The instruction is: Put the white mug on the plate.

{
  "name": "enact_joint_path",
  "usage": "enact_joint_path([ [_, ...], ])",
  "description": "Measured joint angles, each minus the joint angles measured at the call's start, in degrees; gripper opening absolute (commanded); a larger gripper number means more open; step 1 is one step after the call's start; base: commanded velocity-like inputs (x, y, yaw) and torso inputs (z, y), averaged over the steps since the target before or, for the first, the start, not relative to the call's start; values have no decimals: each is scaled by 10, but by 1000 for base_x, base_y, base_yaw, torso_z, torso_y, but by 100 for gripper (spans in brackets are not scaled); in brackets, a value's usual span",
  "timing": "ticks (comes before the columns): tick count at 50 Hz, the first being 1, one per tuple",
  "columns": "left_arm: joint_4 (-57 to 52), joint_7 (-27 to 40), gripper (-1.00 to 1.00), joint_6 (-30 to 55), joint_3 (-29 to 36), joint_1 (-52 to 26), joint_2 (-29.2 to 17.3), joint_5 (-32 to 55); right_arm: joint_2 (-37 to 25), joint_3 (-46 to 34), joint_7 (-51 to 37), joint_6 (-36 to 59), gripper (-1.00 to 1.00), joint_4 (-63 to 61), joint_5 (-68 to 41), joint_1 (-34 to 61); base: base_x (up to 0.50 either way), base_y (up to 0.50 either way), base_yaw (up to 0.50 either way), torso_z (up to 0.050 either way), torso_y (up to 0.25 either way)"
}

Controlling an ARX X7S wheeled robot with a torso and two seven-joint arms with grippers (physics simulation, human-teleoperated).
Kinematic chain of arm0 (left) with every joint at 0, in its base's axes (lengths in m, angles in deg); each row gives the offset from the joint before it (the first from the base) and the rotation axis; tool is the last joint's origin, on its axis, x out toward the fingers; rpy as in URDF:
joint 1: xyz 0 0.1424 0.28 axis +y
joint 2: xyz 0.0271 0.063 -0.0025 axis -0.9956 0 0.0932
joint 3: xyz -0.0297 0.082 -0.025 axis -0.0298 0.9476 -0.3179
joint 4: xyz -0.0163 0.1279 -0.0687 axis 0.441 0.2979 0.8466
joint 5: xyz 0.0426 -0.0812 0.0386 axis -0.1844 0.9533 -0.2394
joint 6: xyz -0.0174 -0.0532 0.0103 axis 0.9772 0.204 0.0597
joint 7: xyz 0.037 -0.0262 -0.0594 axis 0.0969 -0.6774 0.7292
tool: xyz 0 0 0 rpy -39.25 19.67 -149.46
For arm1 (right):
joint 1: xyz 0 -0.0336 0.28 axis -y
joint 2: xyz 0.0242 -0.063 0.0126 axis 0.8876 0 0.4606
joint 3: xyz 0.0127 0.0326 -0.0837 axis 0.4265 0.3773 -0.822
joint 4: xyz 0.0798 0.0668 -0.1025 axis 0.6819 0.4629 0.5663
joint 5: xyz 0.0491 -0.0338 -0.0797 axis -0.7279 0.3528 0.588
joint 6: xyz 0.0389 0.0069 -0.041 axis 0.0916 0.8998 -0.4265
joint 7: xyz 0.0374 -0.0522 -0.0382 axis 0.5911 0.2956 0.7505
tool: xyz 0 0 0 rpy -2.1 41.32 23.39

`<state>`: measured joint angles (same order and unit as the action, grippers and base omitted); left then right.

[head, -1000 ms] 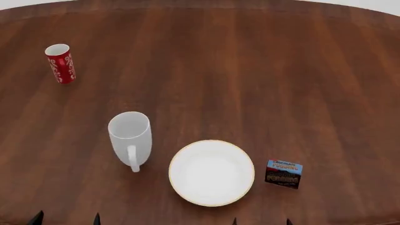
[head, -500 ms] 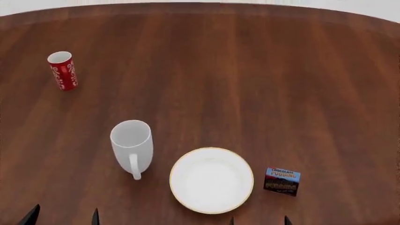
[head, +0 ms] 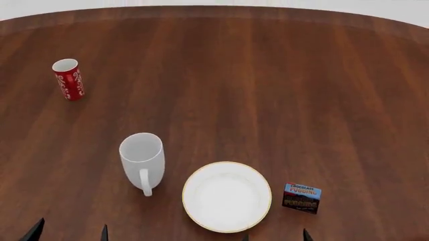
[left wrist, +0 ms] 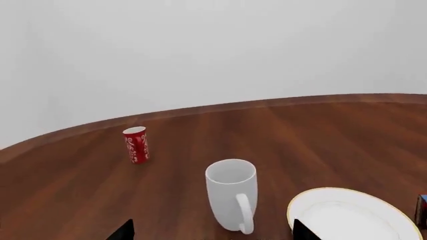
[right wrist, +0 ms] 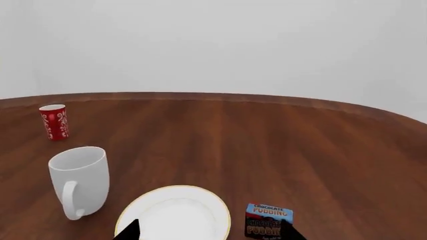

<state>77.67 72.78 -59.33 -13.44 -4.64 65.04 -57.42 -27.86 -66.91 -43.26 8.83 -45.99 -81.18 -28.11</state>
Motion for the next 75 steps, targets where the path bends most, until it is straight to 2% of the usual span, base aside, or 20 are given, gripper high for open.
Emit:
enact_joint_path([
  [31,-4,23,100,7,13,10,-10,21,-18,-26,-18,5,100,-9,-6,5,64,466,0,2,1],
  [43,-5,31,100,6,17,12,-14,26,-22,-29,-25,14,100,-9,-16,8,15,-4,0,0,0],
  [75,-12,47,100,13,31,9,-23,40,-38,-62,-34,7,100,-8,-2,9,322,50,0,0,0],
])
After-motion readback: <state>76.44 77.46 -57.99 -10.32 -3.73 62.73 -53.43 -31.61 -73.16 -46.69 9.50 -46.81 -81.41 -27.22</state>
